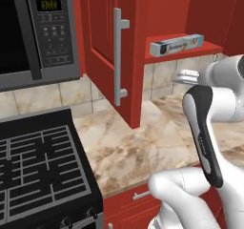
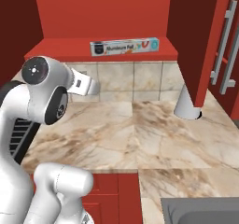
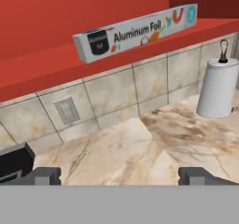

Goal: Retrieve the tupperware and aluminum foil from the cabinet and place them on the dining counter near the plate with corn and onion to prepare for storing leftovers.

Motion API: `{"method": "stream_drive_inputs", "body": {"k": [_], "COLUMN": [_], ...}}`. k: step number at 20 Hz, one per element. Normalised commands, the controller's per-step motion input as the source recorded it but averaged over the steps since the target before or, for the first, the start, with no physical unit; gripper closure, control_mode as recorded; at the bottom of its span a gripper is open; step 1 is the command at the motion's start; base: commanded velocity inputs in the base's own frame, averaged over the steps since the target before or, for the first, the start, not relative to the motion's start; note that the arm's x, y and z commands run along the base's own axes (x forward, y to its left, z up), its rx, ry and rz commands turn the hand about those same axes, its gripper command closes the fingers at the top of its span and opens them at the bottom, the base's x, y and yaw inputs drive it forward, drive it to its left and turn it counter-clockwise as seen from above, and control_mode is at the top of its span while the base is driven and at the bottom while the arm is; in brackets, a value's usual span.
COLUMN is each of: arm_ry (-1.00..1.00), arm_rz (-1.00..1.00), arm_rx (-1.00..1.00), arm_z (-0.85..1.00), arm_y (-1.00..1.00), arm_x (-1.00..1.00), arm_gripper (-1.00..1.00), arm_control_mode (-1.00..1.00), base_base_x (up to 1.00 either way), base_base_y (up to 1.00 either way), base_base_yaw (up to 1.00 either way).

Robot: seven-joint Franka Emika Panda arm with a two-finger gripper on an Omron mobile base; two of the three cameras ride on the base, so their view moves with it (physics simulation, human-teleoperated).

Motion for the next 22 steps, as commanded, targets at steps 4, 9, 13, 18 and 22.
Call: {"method": "stream_drive_inputs", "body": {"k": [4,9,13,18,22], "arm_ry": [0.00,0.00,0.00,0.00,0.00], "arm_rz": [0.00,0.00,0.00,0.00,0.00], "arm_rx": [-0.03,-0.03,-0.06,0.00,0.00], "arm_z": [0.57,0.64,0.25,0.00,-0.08], "arm_y": [0.00,0.10,0.23,0.10,0.02], "arm_x": [0.45,0.40,0.29,0.36,0.38], "arm_gripper": [-1.00,-1.00,-1.00,-1.00,-1.00], "arm_control_mode": [-1.00,-1.00,-1.00,-1.00,-1.00], "base_base_x": [0.00,0.00,0.00,0.00,0.00], "base_base_y": [0.00,0.00,0.00,0.00,0.00], "base_base_yaw": [0.00,0.00,0.00,0.00,0.00]}}
